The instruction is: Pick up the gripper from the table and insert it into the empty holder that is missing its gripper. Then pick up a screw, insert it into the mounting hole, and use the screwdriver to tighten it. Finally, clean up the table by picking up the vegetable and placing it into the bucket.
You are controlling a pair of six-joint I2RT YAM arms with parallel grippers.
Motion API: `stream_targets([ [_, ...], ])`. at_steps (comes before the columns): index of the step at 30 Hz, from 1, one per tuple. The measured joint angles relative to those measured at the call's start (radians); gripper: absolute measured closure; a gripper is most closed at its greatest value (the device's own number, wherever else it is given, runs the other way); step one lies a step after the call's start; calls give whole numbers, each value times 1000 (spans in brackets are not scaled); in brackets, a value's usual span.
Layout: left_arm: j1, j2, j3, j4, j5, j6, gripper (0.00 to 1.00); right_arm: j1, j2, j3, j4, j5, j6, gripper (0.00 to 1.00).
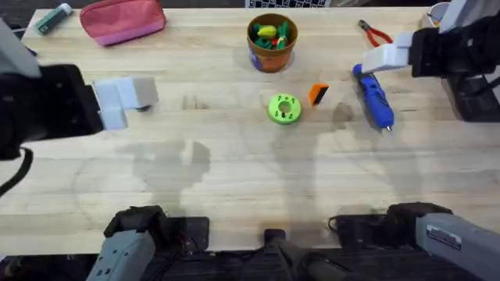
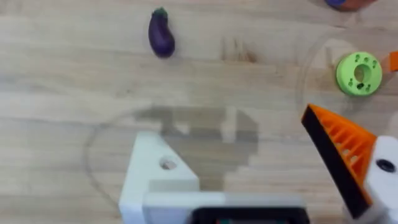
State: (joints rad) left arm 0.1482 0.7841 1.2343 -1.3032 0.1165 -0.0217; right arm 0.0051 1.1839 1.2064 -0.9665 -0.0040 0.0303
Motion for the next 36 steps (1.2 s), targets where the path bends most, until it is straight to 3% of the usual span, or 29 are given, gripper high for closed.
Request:
stream_targets([
  [5, 0, -36, -94, 166, 45, 76, 15, 0, 0, 0, 0, 0, 0, 8],
  [14, 0, -413, -553, 638, 188, 126, 14, 0, 0, 0, 0, 0, 0, 8],
  [21, -10, -505, -816, 902, 345, 134, 14, 0, 0, 0, 0, 0, 0, 8],
  [29, -144, -525, -944, 1012, 431, 163, 14, 0, 0, 0, 0, 0, 0, 8],
  [36, -159, -610, -1012, 1057, 518, 172, 15, 0, 0, 0, 0, 0, 0, 8],
])
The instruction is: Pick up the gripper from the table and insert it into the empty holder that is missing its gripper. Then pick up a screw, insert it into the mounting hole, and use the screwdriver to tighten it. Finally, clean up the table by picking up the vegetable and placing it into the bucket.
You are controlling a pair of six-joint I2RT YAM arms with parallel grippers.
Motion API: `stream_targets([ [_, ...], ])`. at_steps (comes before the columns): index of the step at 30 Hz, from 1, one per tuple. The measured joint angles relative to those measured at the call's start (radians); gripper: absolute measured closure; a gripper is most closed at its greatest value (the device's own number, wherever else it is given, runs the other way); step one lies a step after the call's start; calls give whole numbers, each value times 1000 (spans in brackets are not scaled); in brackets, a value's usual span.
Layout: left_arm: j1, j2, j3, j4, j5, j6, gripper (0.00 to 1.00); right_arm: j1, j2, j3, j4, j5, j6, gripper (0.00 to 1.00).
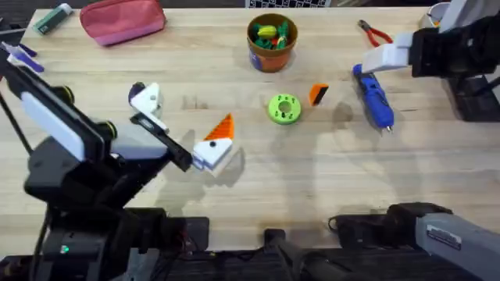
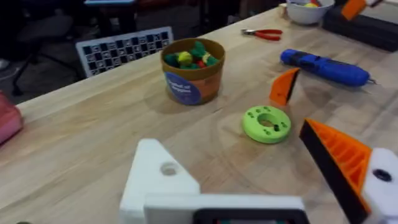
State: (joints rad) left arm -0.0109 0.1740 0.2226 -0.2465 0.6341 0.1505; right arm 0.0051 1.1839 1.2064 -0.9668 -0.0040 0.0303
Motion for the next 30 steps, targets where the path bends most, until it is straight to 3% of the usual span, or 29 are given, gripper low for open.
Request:
stream_targets([
  [10, 0, -132, -129, 43, 164, 1, 14, 0, 0, 0, 0, 0, 0, 7],
  [16, 0, -168, -207, 164, 283, 5, 14, 0, 0, 0, 0, 0, 0, 7],
  [20, 0, -169, -216, 234, 401, 7, 14, 0, 0, 0, 0, 0, 0, 7],
  [25, 0, -169, -217, 231, 544, -11, 13, 0, 0, 0, 0, 0, 0, 7],
  [30, 0, -169, -217, 167, 608, -89, 13, 0, 0, 0, 0, 0, 0, 7],
])
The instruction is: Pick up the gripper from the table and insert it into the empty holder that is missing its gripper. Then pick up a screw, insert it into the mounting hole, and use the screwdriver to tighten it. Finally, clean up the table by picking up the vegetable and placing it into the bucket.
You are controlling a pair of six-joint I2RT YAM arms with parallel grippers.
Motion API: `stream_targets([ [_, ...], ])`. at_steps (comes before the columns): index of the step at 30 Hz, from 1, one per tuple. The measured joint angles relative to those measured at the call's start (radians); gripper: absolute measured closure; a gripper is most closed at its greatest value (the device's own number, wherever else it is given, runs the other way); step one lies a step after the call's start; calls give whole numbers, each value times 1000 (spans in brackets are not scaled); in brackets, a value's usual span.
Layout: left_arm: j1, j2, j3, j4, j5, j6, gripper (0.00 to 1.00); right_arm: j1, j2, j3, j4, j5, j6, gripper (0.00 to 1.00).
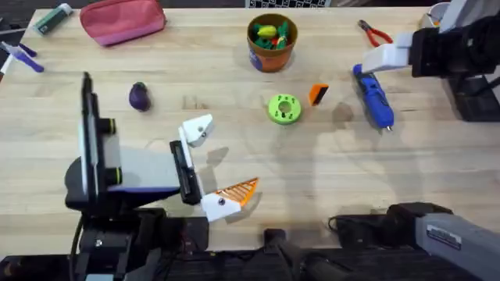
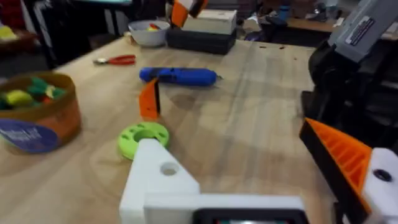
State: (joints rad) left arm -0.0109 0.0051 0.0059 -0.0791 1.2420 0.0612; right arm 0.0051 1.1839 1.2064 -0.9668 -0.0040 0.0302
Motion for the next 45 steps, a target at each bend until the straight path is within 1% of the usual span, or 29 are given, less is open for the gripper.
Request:
stream_targets([
  [2, 0, 0, 0, -49, 8, -18, 14, 0, 0, 0, 0, 0, 0, 7],
  [4, 0, -1, 0, -60, 21, -29, 13, 0, 0, 0, 0, 0, 0, 8],
  [14, 0, -1, 1, -62, 26, -47, 14, 0, 0, 0, 0, 0, 0, 8],
  [45, 0, 0, 1, -55, -5, -46, 15, 0, 0, 0, 0, 0, 0, 8],
])
